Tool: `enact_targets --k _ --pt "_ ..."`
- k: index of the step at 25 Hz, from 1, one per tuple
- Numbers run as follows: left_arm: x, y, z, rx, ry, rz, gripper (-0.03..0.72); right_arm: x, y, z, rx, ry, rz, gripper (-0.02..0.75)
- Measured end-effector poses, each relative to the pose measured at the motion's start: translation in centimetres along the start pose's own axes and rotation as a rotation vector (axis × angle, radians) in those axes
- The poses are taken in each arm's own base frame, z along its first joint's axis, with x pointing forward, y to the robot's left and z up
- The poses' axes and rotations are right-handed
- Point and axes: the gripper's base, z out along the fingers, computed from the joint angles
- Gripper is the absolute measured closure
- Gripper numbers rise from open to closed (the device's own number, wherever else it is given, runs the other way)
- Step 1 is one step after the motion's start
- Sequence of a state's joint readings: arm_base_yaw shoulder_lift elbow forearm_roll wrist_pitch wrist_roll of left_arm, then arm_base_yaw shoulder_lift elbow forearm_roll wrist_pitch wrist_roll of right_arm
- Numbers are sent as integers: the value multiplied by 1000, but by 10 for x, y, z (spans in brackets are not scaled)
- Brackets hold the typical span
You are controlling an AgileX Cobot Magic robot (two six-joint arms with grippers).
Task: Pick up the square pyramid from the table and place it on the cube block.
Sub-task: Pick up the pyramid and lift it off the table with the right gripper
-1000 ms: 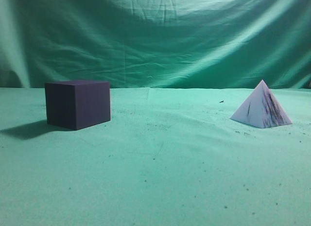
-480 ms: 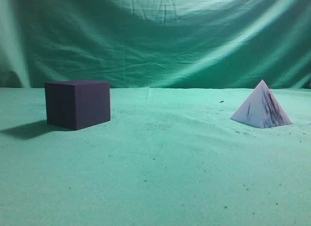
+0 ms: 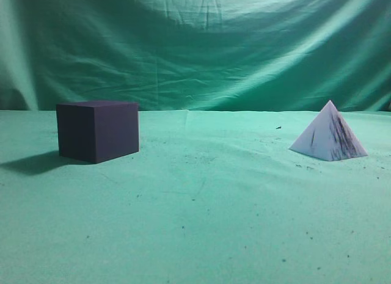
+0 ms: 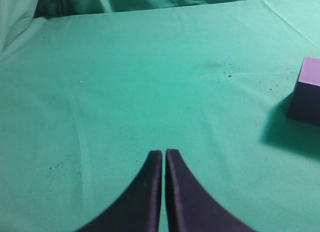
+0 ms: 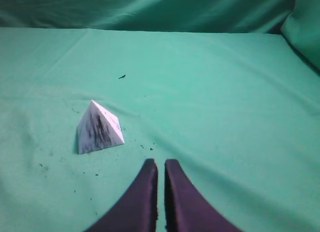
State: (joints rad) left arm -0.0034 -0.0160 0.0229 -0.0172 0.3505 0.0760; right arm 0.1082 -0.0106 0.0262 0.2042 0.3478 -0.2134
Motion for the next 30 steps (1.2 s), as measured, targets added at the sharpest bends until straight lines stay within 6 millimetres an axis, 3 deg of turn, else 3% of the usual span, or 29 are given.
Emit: enact_targets --k 12,17,20,27,30 --pt "0 -1 0 16 -1 -45 688 -39 -9 -9 52 -426 262 690" --pt "0 -2 0 17 -1 -47 688 -88 -6 -32 32 -509 177 690" --pt "0 -2 0 18 -1 -49 688 -107 -2 -25 -8 -356 172 690" --pt "0 -2 0 18 -1 -49 688 -131 6 17 -105 104 196 690" --pt "0 -2 0 18 -1 -49 688 -136 13 35 -186 278 68 690"
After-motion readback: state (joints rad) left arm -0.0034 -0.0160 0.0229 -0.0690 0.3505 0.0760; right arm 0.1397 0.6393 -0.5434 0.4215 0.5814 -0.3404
